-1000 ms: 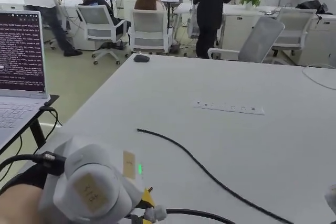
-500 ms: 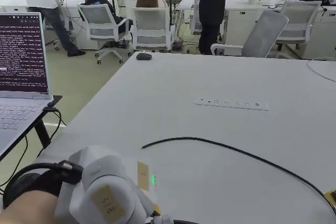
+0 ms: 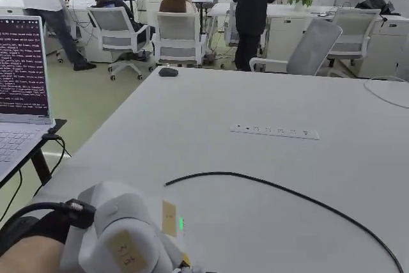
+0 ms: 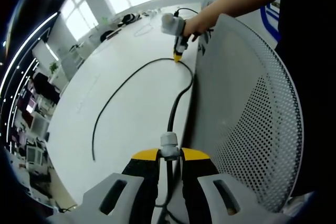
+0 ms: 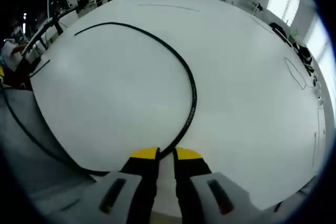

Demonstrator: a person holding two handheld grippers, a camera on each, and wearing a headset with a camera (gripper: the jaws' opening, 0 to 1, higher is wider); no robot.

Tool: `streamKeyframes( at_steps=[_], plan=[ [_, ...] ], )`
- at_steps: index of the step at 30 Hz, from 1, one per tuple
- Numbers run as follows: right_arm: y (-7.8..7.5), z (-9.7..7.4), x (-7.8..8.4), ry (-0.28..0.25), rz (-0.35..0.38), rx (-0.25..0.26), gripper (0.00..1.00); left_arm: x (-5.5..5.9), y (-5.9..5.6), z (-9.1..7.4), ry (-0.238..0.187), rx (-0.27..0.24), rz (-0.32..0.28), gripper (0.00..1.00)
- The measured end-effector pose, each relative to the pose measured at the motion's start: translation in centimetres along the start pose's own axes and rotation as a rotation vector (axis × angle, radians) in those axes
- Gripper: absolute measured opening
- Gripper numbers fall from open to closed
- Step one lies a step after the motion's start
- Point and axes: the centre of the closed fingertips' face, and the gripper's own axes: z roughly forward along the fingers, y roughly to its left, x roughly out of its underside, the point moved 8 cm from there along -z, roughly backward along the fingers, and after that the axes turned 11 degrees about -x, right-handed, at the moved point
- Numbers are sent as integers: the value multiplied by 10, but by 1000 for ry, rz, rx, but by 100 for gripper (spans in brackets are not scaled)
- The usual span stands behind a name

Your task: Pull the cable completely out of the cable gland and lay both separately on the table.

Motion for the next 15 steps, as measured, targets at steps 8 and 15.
streamKeyframes(
  at_steps=[8,15],
  plan=[
    [-17,3,-24,-106,4,49,7,-12,-4,-1,-23,25,-3,16],
    [-15,-3,-56,-165,-39,-17,7,-12,-7,2,-13,42,-11,16]
  ],
)
